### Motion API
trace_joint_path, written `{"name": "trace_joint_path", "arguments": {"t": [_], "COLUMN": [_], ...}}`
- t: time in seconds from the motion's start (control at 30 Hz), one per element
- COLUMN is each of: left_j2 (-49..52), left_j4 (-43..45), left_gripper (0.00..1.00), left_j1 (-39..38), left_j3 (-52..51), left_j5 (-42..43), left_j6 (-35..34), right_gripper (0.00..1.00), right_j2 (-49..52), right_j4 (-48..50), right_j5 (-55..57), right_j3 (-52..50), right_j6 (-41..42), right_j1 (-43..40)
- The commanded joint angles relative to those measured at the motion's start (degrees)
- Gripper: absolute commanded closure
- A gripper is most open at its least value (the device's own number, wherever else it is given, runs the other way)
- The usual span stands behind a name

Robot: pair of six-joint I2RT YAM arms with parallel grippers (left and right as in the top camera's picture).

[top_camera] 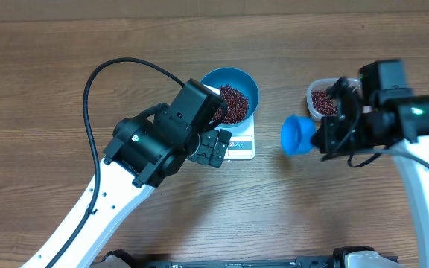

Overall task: Scoop item into bowl and weigh 150g on scale
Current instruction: 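Lower the blue scoop onto the table and open the right gripper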

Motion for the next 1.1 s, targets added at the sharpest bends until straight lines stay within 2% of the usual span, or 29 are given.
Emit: {"name": "trace_joint_path", "arguments": {"t": [0.0,0.4,0.63,0.67,0.7,0.73,0.83,0.9,1.0,1.07], "left_j2": [0.13,0.13,0.17,0.17,0.17,0.17,0.2,0.22,0.22,0.22], "left_j4": [-0.02,-0.02,-0.02,-0.02,-0.02,-0.02,-0.02,-0.02,-0.02,-0.02], "left_gripper": [0.0,0.01,0.0,0.01,0.0,0.01,0.01,0.01,0.0,0.0], "left_j1": [0.09,0.09,0.09,0.09,0.09,0.09,0.07,0.09,0.09,0.09], "left_j3": [1.14,1.14,1.14,1.14,1.14,1.14,1.14,1.14,1.14,1.14], "left_j5": [-0.35,-0.35,-0.35,-0.35,-0.35,-0.35,-0.35,-0.35,-0.35,-0.35], "left_j6": [1.11,1.11,1.11,1.11,1.11,1.11,1.11,1.11,1.11,1.11], "right_gripper": [0.96,0.96,0.96,0.85,0.78,0.64,0.38,0.33,0.2,0.18], "right_j2": [-0.22,-0.15,-0.15,-0.15,-0.15,-0.15,-0.15,-0.15,-0.17,-0.17], "right_j4": [3.82,18.34,19.78,19.67,19.58,19.54,19.37,19.26,19.39,19.37], "right_j5": [-2.58,-11.26,-11.37,-11.34,-11.34,-11.28,-5.57,-3.54,-1.64,1.14], "right_j3": [-6.73,-21.79,-24.96,-24.96,-24.96,-24.96,-24.96,-24.96,-24.94,-24.94], "right_j6": [0.39,0.44,1.31,1.33,1.33,1.33,3.74,4.98,7.15,9.46], "right_j1": [-0.09,-6.43,-13.51,-14.53,-15.04,-15.63,-15.98,-15.98,-15.98,-15.98]}}
